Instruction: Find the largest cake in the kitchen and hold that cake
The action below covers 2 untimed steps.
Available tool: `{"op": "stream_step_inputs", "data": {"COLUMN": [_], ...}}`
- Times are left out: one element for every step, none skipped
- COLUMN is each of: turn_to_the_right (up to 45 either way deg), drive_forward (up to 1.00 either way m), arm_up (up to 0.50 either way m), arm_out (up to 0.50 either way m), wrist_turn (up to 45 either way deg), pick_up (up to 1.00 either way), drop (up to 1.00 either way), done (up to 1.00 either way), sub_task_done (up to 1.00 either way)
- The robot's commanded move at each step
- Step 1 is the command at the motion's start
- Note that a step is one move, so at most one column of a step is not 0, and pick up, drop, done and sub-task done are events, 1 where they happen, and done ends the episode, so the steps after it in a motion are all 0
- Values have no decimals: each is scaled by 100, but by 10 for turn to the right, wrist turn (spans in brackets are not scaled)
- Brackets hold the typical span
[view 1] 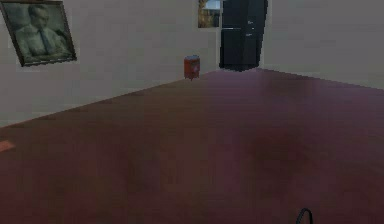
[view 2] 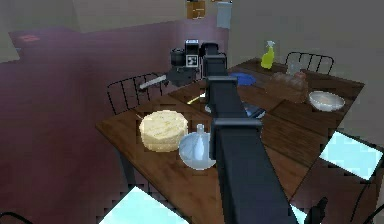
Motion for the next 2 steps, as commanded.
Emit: {"op": "stream_step_inputs", "data": {"turn_to_the_right": [0,0], "drive_forward": [0,0], "arm_up": [-26,0], "arm_out": [0,0], "wrist_turn": [0,0], "pick_up": [0,100], "drop": [0,0], "done": [0,0], "sub_task_done": [0,0]}}
